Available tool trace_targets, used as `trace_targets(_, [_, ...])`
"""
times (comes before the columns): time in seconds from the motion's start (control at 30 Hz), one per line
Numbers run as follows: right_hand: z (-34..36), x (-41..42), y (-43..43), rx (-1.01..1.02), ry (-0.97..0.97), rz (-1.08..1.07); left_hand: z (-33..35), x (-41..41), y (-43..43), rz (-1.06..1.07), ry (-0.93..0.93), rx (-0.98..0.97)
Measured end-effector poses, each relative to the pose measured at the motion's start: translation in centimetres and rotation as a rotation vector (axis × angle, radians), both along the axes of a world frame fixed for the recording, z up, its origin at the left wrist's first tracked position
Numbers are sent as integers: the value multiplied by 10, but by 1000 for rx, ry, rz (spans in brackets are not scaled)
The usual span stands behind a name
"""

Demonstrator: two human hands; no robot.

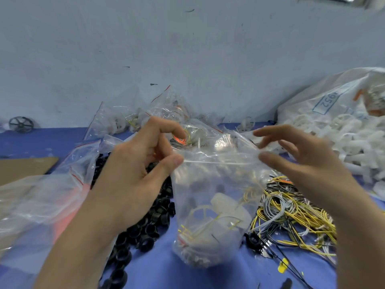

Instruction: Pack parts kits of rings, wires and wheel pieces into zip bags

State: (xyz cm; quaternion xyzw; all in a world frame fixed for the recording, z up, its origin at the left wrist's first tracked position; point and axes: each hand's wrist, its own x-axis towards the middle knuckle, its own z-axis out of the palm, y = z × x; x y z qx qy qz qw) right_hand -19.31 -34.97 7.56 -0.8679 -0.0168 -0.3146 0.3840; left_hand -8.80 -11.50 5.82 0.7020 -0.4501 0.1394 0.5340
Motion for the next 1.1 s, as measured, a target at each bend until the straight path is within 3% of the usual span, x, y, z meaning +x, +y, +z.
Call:
trace_targets(0.13, [9,4,41,-193,3,127,2,-9,-10,-47,-68,25])
trace_targets(0.3, [11,9,52,-107,-29,184,4,-16,-14,-58,-124,24])
trace_targets(1.1, [14,2,52,-200,100,209,10,-28,-16,27,-90,141])
